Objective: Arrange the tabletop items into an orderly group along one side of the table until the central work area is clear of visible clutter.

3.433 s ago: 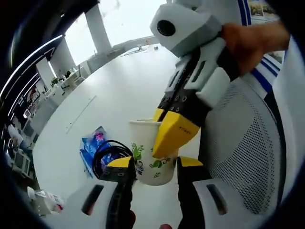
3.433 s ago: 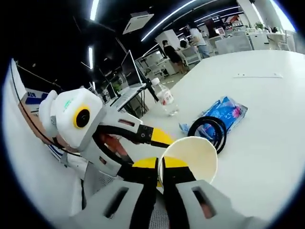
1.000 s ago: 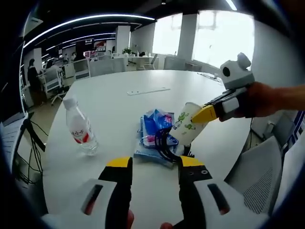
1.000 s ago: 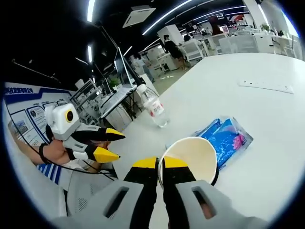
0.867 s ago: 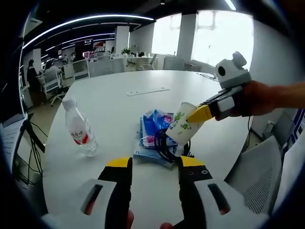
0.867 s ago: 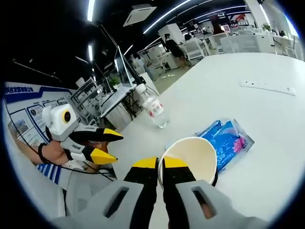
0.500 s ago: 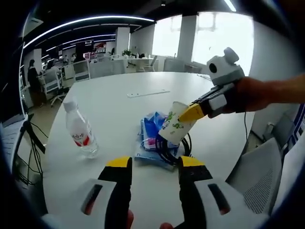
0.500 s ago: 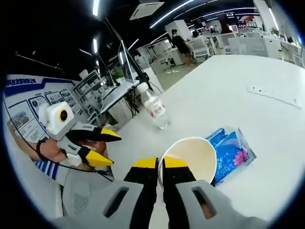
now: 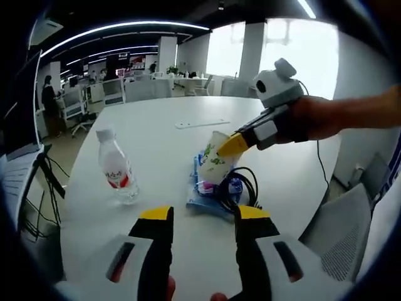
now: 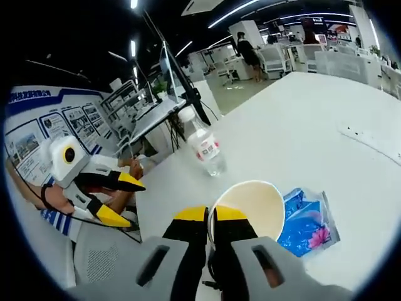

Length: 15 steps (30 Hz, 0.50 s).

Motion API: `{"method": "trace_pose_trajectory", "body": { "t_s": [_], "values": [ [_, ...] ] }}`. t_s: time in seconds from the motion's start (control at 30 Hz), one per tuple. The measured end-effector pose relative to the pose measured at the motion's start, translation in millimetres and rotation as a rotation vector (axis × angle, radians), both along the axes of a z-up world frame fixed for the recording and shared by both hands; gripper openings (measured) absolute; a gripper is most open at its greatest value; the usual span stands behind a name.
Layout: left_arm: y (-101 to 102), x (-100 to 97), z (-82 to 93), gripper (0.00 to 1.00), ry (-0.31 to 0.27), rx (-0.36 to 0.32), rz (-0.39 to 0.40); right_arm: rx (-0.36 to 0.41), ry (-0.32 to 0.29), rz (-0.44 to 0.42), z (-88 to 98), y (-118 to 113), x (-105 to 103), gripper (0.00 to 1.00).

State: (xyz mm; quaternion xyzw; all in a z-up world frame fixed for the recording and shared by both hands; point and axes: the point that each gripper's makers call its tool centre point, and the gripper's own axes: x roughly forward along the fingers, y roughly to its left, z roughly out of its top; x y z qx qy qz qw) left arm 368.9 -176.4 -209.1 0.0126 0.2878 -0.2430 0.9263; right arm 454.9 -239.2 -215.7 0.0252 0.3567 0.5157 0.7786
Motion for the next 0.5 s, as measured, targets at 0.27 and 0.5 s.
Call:
{"method": "trace_pose_trajectory", "body": {
  "t_s": [0.27,0.5],
  "values": [
    [11,-3.1,-1.8,0.38,0.005,-0.006,0.03,-0.008,-0.025,0.04,0.3,27,16,0.0],
    [15,-4.5,-2.1,0.38,0.006,-0.015,0.045,-0.04,-0.043,0.077,-7.7,46,28,0.0]
  ]
}}
